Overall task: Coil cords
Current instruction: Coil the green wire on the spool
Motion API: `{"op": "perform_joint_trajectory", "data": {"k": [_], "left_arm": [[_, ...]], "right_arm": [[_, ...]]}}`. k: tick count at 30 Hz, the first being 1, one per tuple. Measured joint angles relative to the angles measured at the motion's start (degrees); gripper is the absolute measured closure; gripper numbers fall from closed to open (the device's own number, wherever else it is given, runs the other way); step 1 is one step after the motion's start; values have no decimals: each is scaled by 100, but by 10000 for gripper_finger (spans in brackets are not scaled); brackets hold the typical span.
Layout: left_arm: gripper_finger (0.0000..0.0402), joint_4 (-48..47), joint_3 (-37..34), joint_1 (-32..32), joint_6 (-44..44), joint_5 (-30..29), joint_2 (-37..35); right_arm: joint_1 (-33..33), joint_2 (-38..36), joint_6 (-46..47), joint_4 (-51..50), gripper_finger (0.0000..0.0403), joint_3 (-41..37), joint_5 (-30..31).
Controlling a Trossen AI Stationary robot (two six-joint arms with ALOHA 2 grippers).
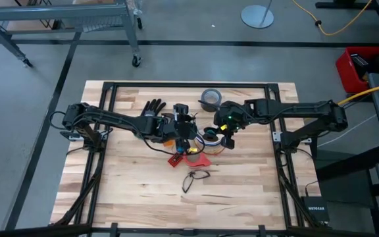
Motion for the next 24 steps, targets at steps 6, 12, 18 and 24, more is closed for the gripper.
{"op": "perform_joint_trajectory", "data": {"k": [6,12,18,24], "left_arm": [[286,25,0,-11,5,4,0],[324,29,0,-13,22,186,0],[345,38,0,-13,153,595,0],[392,88,0,-15,153,610,0]], "right_arm": [[0,0,0,8,398,0,12],[0,0,0,23,398,0,39],[-2,0,2,27,398,0,39],[-4,0,2,20,398,0,39]]}}
